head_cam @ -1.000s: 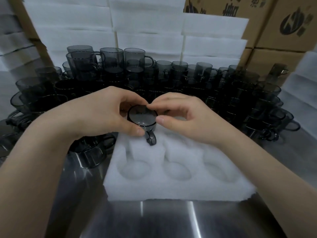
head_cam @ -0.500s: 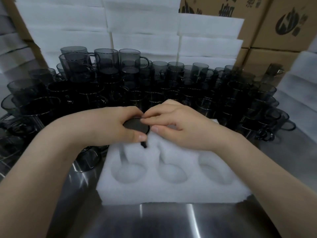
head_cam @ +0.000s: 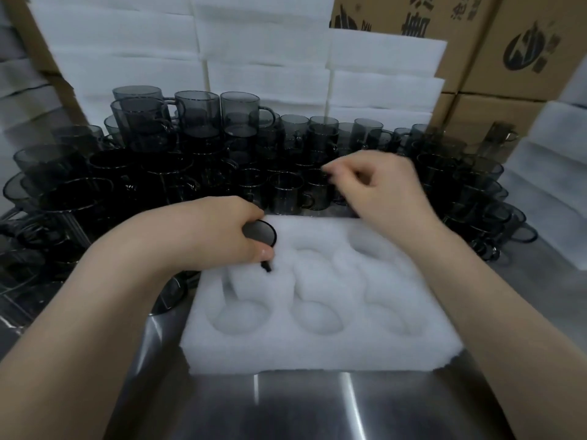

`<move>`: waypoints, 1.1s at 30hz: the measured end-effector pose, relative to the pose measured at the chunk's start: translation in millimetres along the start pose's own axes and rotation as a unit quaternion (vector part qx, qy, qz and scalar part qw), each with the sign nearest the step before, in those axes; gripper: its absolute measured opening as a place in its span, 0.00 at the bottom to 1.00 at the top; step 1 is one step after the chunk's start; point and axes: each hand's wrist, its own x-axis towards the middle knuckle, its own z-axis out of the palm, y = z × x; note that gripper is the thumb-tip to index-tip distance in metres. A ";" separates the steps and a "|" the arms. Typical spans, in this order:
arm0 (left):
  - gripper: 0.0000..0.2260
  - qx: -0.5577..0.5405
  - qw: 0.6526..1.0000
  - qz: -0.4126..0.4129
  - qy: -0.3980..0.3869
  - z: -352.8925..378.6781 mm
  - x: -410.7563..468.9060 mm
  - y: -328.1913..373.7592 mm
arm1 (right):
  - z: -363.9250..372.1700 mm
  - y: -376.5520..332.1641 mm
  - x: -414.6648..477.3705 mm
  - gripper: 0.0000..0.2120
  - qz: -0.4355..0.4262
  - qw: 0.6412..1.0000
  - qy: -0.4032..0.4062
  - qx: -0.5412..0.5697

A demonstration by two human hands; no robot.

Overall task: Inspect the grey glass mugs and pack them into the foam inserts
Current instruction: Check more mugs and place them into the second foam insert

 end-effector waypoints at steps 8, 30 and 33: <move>0.21 -0.034 0.999 -0.003 0.011 -0.8 -1.9 -3.1 | -9.0 24.5 5.8 0.12 0.186 0.940 -0.119 -0.262; 0.32 -0.439 0.858 0.158 0.217 30.2 41.4 22.0 | 4.2 1.1 -4.7 0.05 -0.084 0.982 0.023 0.170; 0.26 -0.441 0.850 0.176 0.229 31.0 39.9 21.1 | 2.6 1.2 -3.6 0.04 -0.046 0.972 -0.016 0.231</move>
